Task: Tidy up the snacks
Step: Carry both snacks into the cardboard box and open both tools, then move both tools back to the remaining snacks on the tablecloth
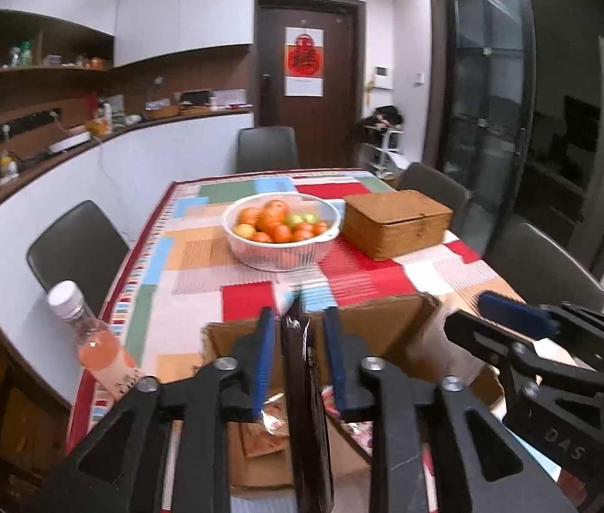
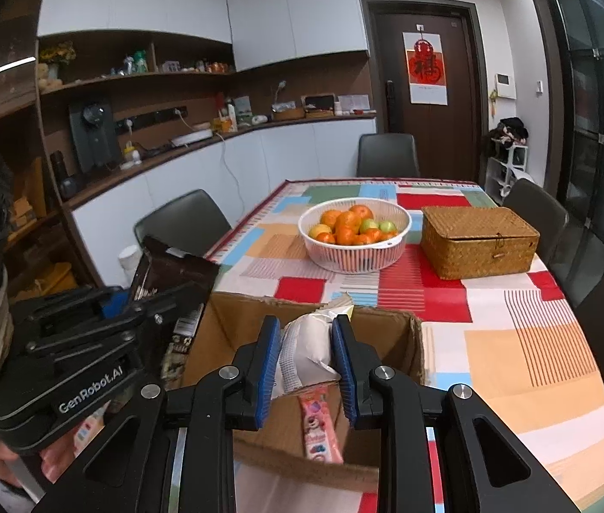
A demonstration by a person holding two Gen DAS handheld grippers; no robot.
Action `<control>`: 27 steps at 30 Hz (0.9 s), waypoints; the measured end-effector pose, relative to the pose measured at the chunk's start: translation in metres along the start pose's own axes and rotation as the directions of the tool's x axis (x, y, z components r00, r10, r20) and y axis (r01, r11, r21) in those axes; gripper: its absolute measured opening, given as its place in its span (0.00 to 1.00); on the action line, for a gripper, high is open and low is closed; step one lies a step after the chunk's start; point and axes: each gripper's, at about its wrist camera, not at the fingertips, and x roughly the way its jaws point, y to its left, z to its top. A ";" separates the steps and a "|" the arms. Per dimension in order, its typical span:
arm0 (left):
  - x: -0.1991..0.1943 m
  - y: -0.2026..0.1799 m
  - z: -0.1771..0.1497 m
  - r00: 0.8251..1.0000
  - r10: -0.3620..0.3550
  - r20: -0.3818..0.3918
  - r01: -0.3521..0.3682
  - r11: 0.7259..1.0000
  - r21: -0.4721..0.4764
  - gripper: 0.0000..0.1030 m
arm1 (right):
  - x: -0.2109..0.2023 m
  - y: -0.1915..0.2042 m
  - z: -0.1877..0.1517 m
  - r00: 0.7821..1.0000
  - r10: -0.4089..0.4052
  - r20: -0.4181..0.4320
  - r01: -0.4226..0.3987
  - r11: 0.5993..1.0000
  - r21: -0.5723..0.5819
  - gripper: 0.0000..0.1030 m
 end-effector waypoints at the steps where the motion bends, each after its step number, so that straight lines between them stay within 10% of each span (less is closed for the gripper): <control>1: -0.001 0.000 0.000 1.000 -0.003 -0.002 0.003 1.000 -0.003 0.35 | 0.002 -0.002 0.000 1.000 -0.012 -0.001 0.012 1.000 0.006 0.37; 27: -0.106 -0.021 -0.100 0.998 -0.014 -0.057 0.015 1.000 0.022 0.50 | -0.079 0.018 -0.078 1.000 0.003 -0.029 -0.003 1.000 -0.016 0.55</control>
